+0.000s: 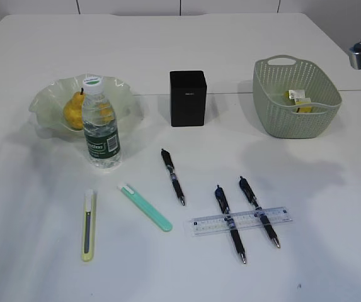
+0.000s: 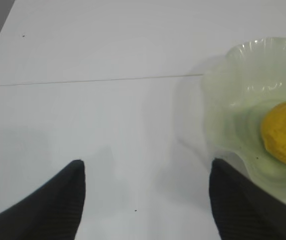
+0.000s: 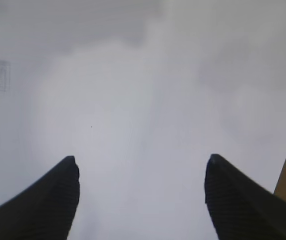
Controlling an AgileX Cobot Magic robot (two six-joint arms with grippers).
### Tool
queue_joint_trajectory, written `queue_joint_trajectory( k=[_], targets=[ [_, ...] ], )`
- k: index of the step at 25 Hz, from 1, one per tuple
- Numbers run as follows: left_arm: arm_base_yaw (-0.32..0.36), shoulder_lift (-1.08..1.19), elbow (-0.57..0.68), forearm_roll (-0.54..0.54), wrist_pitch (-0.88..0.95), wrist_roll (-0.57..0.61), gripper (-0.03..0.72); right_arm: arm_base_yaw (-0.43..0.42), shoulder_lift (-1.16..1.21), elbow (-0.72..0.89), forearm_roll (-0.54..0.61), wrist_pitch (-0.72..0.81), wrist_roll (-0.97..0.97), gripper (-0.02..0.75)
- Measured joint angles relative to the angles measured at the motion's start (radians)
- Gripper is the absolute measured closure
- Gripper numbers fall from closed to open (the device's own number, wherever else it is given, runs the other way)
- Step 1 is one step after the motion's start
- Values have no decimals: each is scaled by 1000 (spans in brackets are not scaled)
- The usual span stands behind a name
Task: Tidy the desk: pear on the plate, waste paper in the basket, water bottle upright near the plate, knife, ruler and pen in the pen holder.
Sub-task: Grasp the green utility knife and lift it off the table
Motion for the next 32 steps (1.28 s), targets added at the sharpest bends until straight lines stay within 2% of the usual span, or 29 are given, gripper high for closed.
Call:
queue_joint_trajectory(
  k=[8,20,23,29,32],
  targets=[
    [-85,-14,4,-1,141,-2,136,0,0,0,0,0,0,162],
    [-98,-84,6,-155,346,8,136,0,0,0,0,0,-2,162],
    [-101,-111,6,-250,411,97,136,0,0,0,0,0,-2,162],
    [-104,-154,6,-552,598,355,137,0,0,0,0,2,-2,162],
    [-104,-162,6,-654,703,448,137,0,0,0,6,2,-2,162]
  ],
)
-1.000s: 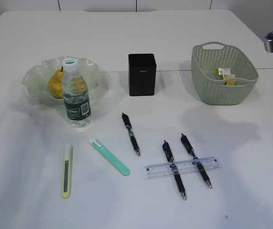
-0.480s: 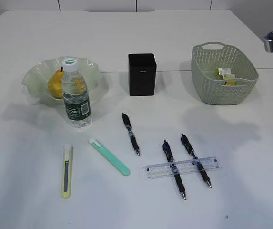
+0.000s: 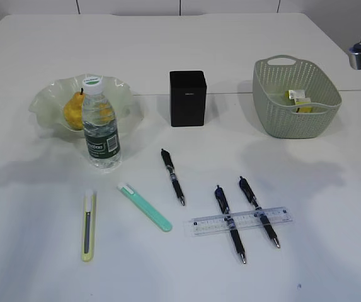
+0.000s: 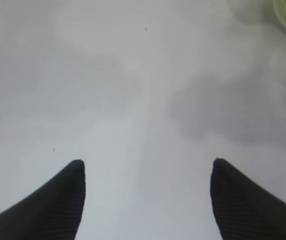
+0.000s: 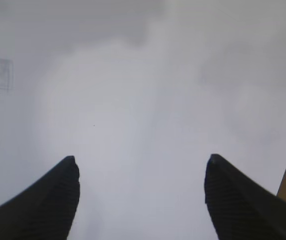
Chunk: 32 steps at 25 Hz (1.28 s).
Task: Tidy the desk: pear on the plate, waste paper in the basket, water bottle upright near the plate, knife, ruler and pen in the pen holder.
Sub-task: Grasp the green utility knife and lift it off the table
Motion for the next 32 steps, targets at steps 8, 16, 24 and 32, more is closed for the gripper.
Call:
queue_joint_trajectory(
  k=[8,16,24,32],
  targets=[
    [0,-55,0,-59,220,97,137,0,0,0,35,5,0,162],
    [0,-137,0,-69,252,126,145,0,0,0,35,5,0,162],
    [0,-150,0,-145,268,194,153,0,0,0,61,7,0,163],
    [0,-150,0,-159,338,228,160,0,0,0,97,7,0,163]
  ],
)
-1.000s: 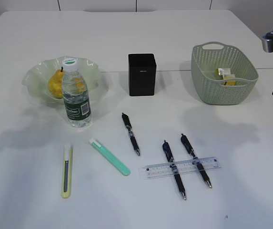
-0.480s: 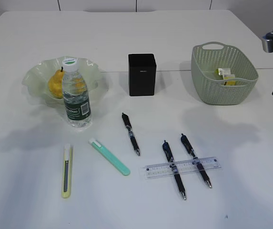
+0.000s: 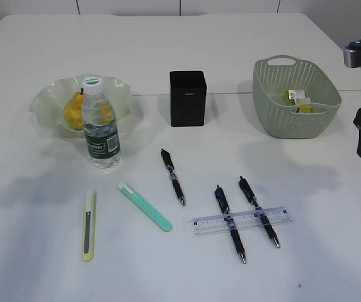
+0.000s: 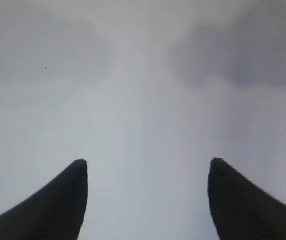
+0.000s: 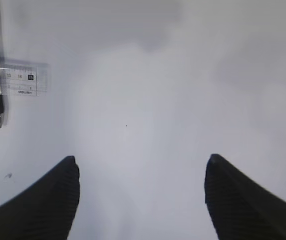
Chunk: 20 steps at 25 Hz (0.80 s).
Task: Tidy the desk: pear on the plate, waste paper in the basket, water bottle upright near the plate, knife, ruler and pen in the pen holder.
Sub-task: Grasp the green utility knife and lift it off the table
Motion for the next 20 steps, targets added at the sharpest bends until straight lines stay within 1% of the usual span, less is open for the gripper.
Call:
queue_joint_trajectory(
  k=[4,8,11,13,16,20],
  targets=[
    [0,0,0,0,25,6,165,0,0,0,34,2,1,163],
    [0,0,0,-4,31,8,186,14,0,0,43,5,4,162],
    [0,0,0,-32,35,8,200,58,0,0,43,7,4,162],
    [0,0,0,-51,35,9,207,104,0,0,45,5,4,163],
    [0,0,0,-51,35,9,210,157,0,-8,51,-7,28,162],
    [0,0,0,-58,33,9,211,200,0,-62,52,-14,70,162]
  ],
)
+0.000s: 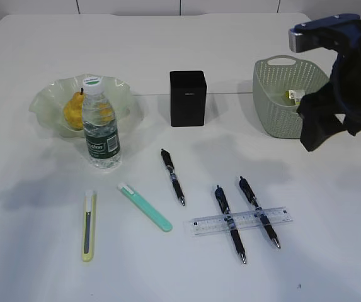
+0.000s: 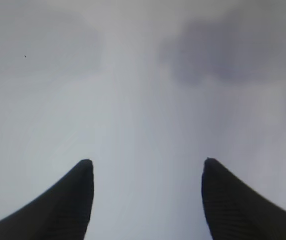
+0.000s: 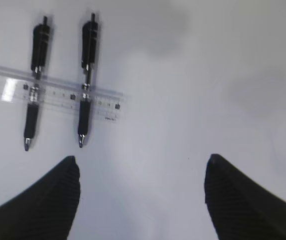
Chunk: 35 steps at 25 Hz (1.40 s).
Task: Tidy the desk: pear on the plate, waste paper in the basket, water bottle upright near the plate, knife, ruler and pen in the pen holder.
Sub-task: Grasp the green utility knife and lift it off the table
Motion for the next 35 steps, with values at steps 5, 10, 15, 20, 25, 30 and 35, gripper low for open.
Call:
queue_joint_trajectory(
  k=[5,10,15,20,25,30,35],
  targets=[
    [0,-2,0,-32,-15,0,211,65,44,-132,4,15,20,162],
    [0,-2,0,-44,-40,0,213,175,191,-319,8,66,25,163],
    [0,-2,0,-63,-62,0,214,284,376,-507,14,68,45,163],
    [0,-2,0,-69,-66,0,214,345,537,-634,16,68,53,162],
    [0,-2,0,-71,-68,0,214,371,642,-701,29,71,63,162],
    [0,-2,0,-73,-68,0,214,390,689,-711,49,71,64,162],
    [0,-2,0,-85,-74,2,214,409,727,-716,61,71,64,162]
  ],
)
